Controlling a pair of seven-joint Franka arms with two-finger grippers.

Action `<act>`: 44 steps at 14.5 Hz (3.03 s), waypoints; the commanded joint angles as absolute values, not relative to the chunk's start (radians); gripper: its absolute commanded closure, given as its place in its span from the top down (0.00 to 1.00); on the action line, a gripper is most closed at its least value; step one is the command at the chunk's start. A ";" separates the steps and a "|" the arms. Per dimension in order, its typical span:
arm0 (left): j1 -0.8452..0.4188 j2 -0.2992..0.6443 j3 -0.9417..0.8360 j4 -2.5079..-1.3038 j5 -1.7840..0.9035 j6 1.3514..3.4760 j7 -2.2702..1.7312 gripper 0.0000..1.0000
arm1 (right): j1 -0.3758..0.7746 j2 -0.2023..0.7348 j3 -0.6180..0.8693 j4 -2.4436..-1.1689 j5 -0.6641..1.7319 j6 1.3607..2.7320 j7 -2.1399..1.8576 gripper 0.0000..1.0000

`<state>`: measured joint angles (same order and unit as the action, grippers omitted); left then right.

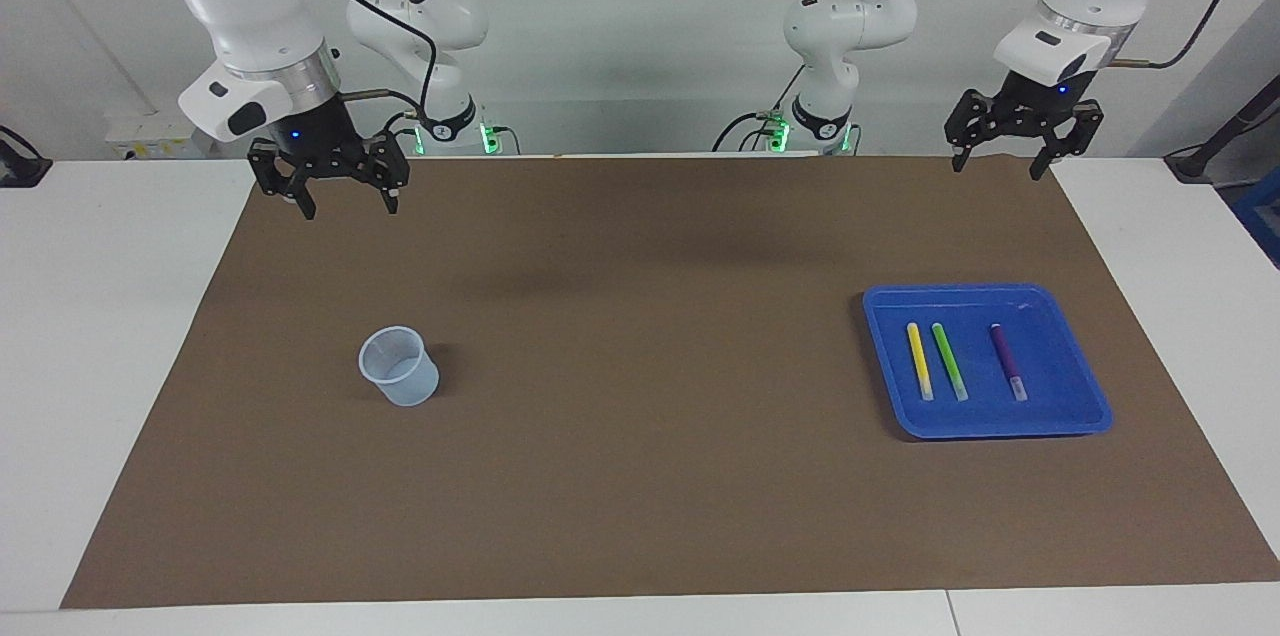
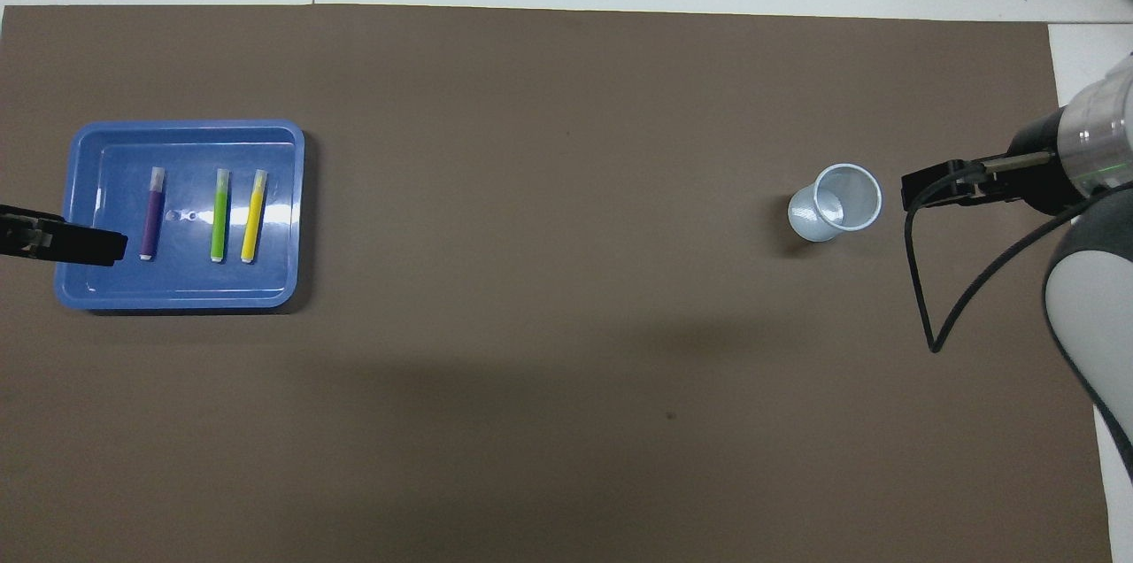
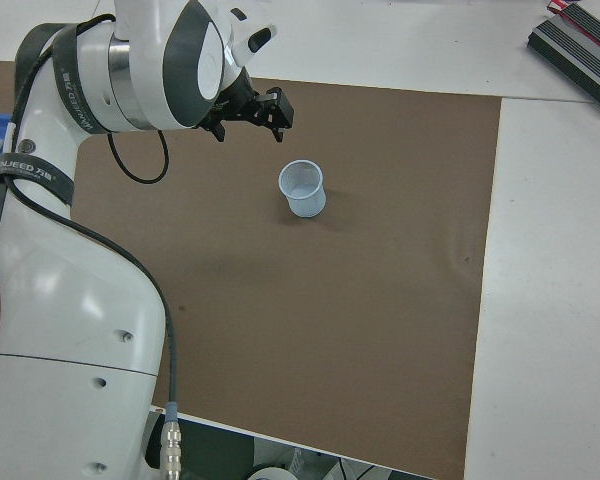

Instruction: Transfer and insert pens with both arms

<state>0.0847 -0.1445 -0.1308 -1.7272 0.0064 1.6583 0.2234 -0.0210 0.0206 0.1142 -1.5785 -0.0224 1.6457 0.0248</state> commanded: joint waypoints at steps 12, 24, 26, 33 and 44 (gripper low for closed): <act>0.084 -0.161 -0.127 -1.733 -0.006 1.646 0.216 1.00 | -0.035 -0.009 0.121 -1.612 -0.014 1.655 0.034 1.00; 0.084 -0.161 -0.129 -1.733 -0.006 1.646 0.216 1.00 | -0.035 -0.009 0.121 -1.612 -0.014 1.655 0.034 1.00; 0.084 -0.161 -0.129 -1.733 -0.006 1.646 0.216 1.00 | -0.035 -0.009 0.121 -1.612 -0.014 1.655 0.034 1.00; 0.084 -0.161 -0.129 -1.733 -0.006 1.646 0.216 1.00 | -0.037 -0.009 0.121 -1.612 -0.014 1.654 0.031 1.00; 0.084 -0.161 -0.127 -1.733 -0.006 1.646 0.216 1.00 | -0.021 -0.038 0.158 -1.649 -0.012 1.629 0.028 1.00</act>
